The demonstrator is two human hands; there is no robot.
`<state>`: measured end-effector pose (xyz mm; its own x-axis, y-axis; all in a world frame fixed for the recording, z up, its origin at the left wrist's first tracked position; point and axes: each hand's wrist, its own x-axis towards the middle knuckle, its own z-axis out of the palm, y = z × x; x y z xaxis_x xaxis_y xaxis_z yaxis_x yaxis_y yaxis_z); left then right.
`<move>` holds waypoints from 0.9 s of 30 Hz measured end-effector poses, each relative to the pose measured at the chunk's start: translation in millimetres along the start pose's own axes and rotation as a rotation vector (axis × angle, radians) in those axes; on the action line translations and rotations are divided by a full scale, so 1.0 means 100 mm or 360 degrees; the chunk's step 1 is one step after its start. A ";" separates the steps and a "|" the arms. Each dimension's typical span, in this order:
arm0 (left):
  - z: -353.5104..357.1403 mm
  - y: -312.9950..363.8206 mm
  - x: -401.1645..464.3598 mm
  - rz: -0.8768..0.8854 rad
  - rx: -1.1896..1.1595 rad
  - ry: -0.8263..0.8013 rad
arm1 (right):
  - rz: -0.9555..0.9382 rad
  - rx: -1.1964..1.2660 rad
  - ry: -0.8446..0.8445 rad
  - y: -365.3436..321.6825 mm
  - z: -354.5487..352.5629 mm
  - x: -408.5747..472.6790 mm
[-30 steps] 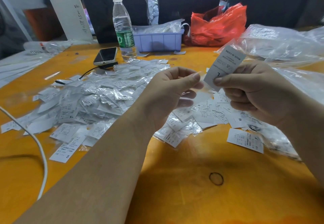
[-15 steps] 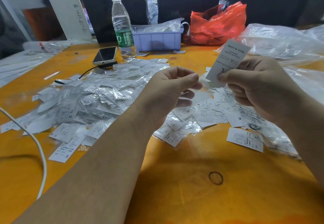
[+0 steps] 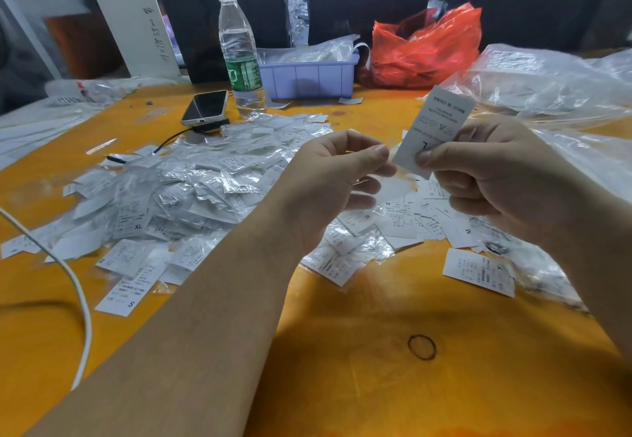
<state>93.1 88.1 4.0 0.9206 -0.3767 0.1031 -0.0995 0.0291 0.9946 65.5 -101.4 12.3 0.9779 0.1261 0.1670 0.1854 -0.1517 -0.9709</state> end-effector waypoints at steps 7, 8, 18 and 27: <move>0.00 -0.01 0.00 0.0019 0.0018 -0.0008 | 0.0005 -0.0034 0.0004 0.03 0.05 0.00; 0.00 -0.01 0.00 0.0022 0.0013 -0.0009 | 0.0004 -0.0031 0.0002 0.03 0.05 0.00; 0.00 0.00 0.00 0.0033 -0.0015 0.0086 | 0.0064 0.0155 -0.0079 0.00 0.03 0.01; 0.02 -0.03 0.00 0.0053 0.0068 0.0050 | 0.0092 0.0063 -0.0007 0.00 0.07 -0.02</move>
<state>92.2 86.2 1.4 0.9279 -0.3466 0.1372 -0.1458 0.0012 0.9893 62.6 -95.1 11.1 0.9864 0.1227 0.1095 0.1243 -0.1202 -0.9849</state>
